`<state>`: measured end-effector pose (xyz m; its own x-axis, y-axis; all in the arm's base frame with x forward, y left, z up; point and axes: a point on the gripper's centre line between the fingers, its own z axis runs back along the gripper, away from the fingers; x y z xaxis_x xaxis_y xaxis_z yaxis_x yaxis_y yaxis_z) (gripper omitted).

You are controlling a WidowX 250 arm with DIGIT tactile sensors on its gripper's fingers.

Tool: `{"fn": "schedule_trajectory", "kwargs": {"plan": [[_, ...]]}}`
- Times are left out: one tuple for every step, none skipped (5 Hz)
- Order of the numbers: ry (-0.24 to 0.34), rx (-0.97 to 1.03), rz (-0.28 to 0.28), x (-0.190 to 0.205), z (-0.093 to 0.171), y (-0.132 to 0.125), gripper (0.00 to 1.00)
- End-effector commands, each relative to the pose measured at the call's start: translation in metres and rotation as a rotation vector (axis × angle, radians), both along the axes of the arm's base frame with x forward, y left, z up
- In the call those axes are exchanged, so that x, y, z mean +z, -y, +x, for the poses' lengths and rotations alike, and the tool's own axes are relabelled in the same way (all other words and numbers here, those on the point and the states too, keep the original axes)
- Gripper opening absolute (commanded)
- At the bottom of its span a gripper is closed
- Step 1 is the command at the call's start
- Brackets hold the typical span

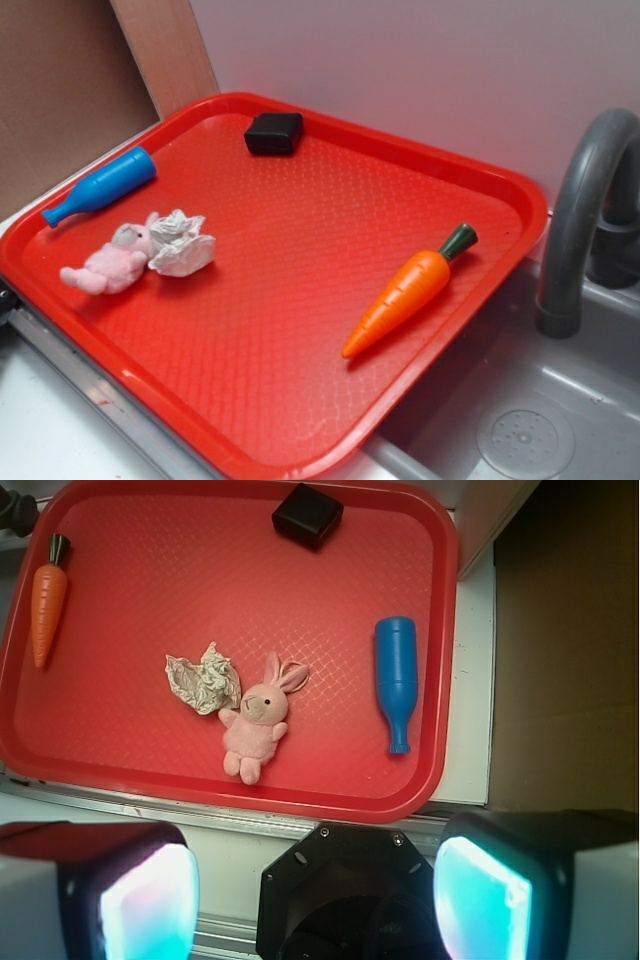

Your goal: Grab the white paper.

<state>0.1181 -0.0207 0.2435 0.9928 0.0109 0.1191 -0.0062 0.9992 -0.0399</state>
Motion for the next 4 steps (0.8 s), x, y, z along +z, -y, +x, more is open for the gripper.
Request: {"fn": "schedule_trajectory", "kwargs": {"plan": [[0.000, 0.000, 0.000, 0.000, 0.000, 0.000, 1.00], [0.012, -0.041, -0.006, -0.001, 0.011, 0.002, 1.00], [0.028, -0.142, -0.019, -0.004, 0.028, 0.010, 1.00], [0.044, -0.255, -0.016, -0.017, 0.041, 0.023, 1.00]]}}
